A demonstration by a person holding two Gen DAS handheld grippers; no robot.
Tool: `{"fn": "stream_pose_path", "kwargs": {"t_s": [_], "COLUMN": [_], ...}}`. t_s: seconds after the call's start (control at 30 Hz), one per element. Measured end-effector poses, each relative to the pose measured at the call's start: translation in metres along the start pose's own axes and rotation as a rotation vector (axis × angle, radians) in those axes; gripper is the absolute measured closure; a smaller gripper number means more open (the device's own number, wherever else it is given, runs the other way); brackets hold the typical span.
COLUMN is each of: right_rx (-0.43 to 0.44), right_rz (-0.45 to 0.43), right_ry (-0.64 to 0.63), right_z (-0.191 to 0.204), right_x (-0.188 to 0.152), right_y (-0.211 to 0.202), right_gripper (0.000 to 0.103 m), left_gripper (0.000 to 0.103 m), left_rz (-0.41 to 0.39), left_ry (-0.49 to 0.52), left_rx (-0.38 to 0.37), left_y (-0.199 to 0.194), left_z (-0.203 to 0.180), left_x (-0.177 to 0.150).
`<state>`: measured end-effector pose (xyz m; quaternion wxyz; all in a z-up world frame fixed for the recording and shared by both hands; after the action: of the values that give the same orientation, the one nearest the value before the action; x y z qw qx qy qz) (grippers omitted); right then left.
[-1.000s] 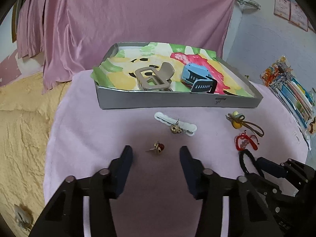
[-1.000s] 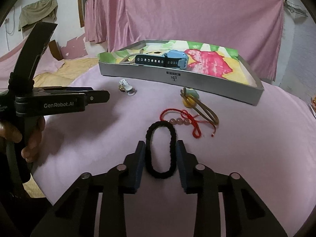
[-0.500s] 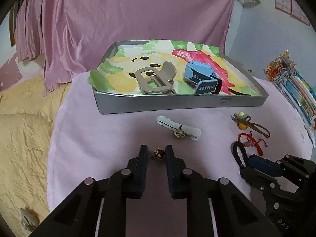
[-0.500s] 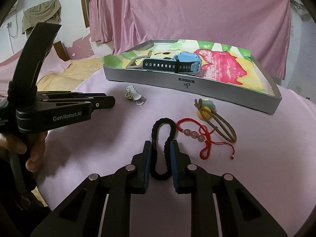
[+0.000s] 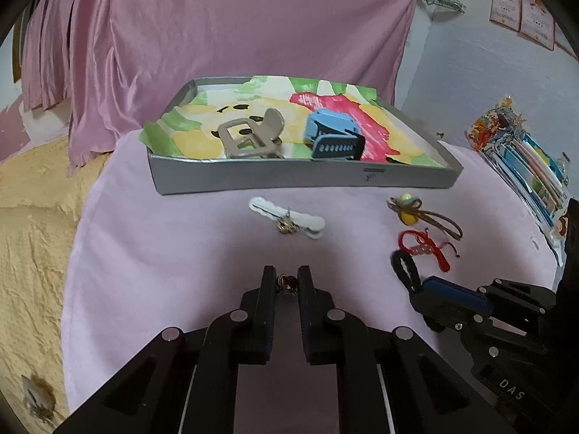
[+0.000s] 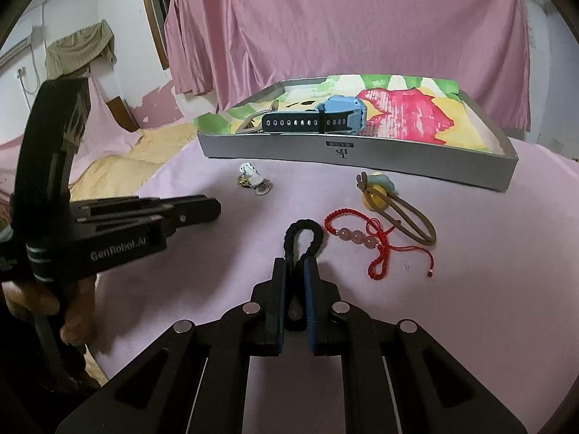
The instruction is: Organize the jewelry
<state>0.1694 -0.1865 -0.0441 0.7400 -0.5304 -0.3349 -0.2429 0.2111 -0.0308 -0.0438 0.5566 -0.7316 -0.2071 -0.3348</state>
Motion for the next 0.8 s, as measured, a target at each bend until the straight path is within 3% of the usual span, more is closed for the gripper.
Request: {"fn": "stream_pose_path", "kwargs": {"t_s": [0.27, 0.47, 0.8], "right_rx": [0.030, 0.038, 0.044], "right_rz": [-0.079, -0.068, -0.135], "right_ry": [0.007, 0.026, 0.018], "right_z": [-0.007, -0.014, -0.019], "right_x": [0.006, 0.003, 0.016], "right_y": [-0.014, -0.012, -0.026], "right_gripper": [0.100, 0.100, 0.100], "left_gripper": [0.092, 0.092, 0.092], "left_rz": [-0.079, -0.100, -0.137], "left_ry": [-0.006, -0.002, -0.019], "left_rx": [-0.054, -0.055, -0.040], "left_y": [-0.015, -0.015, -0.023], "left_z": [-0.013, -0.022, -0.023], "left_x": [0.002, 0.010, 0.018]}}
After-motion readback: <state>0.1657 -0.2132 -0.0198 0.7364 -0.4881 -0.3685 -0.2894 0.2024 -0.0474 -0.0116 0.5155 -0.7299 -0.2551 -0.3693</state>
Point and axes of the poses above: each gripper's, at about its wrist camera, not at the fingertips, and y roughly the way its jaws point, z to its left, x to its top, the point moved 3 cm from there along y, roughly the way its jaws point, and after that the axes turned 5 degrees about -z, right-handed, at the moved point
